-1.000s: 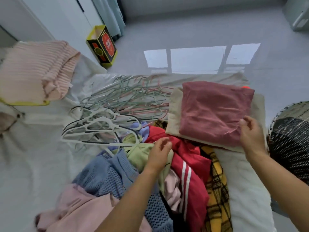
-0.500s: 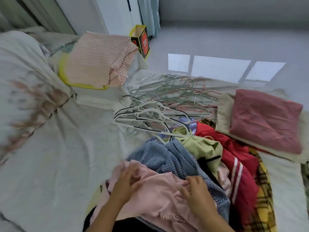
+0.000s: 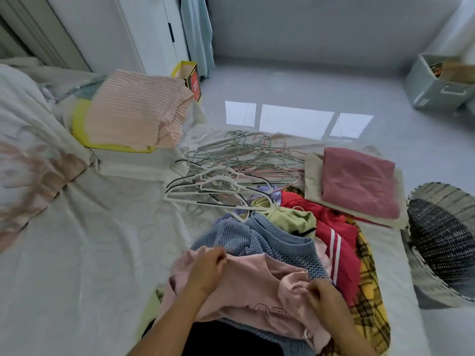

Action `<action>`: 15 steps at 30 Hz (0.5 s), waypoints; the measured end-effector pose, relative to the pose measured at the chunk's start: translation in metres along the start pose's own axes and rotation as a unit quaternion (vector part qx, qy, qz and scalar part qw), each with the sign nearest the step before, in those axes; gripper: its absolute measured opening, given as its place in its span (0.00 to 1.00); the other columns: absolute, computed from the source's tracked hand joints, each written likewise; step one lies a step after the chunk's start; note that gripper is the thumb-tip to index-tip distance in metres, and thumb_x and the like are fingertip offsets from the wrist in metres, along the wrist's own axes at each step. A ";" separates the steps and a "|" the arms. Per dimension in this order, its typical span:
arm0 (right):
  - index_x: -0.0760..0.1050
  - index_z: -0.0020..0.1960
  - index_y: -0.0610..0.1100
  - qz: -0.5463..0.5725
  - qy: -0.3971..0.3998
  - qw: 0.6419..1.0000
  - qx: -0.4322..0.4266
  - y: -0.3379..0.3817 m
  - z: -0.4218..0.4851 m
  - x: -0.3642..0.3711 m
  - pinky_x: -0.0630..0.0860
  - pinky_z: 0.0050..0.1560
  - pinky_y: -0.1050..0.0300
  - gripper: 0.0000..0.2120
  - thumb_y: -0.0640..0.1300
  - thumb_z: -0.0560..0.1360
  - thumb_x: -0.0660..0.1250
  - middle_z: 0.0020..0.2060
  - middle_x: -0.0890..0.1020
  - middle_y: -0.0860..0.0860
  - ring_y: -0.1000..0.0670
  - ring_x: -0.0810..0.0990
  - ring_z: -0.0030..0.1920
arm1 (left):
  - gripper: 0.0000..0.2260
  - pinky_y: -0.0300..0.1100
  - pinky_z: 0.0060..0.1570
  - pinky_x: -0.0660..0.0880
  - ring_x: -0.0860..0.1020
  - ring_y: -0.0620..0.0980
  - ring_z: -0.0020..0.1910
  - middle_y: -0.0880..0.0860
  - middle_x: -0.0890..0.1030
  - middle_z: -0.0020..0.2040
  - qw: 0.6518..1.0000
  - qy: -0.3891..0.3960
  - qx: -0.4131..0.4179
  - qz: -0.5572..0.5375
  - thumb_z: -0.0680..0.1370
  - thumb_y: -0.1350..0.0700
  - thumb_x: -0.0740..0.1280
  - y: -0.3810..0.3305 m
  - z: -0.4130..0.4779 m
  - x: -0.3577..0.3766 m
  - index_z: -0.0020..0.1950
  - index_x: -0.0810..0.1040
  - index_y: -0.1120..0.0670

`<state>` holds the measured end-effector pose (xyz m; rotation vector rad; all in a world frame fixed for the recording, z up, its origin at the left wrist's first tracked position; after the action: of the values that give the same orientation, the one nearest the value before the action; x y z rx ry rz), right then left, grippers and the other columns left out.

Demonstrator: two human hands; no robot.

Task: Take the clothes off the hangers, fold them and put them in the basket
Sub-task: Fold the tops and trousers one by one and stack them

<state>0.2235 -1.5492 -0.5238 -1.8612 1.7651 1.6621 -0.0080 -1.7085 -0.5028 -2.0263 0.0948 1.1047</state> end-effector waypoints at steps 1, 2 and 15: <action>0.71 0.38 0.50 0.035 -0.016 0.999 0.013 0.002 -0.004 -0.009 0.71 0.39 0.54 0.09 0.41 0.75 0.66 0.36 0.77 0.52 0.50 0.75 0.37 | 0.05 0.42 0.46 0.70 0.76 0.54 0.48 0.53 0.80 0.45 1.000 -0.022 -0.002 0.016 0.77 0.55 0.61 0.002 -0.006 -0.016 0.45 0.76 0.52; 0.71 0.39 0.45 0.078 -0.043 0.996 0.019 0.005 -0.009 -0.021 0.69 0.36 0.56 0.08 0.40 0.77 0.64 0.35 0.77 0.50 0.50 0.75 0.36 | 0.10 0.43 0.44 0.70 0.78 0.55 0.48 0.54 0.82 0.47 0.998 -0.051 -0.008 0.029 0.77 0.52 0.60 0.004 -0.014 -0.034 0.47 0.79 0.54; 0.70 0.40 0.46 0.278 -0.247 0.927 -0.040 0.099 -0.124 -0.159 0.65 0.36 0.56 0.09 0.39 0.79 0.59 0.37 0.75 0.47 0.48 0.71 0.37 | 0.04 0.42 0.41 0.63 0.73 0.54 0.44 0.58 0.78 0.45 0.976 -0.208 0.020 -0.062 0.79 0.63 0.60 -0.024 -0.107 -0.211 0.45 0.73 0.58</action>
<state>0.2660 -1.5615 -0.3040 -0.8495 2.1007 2.1564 -0.0557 -1.8277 -0.3025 -1.7021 -0.2192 1.4069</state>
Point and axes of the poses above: each hand's wrist, its own z-axis towards the middle knuckle, its own x-axis out of the palm, y = z × x, the point moved 7 cm from there along z, towards the middle knuckle
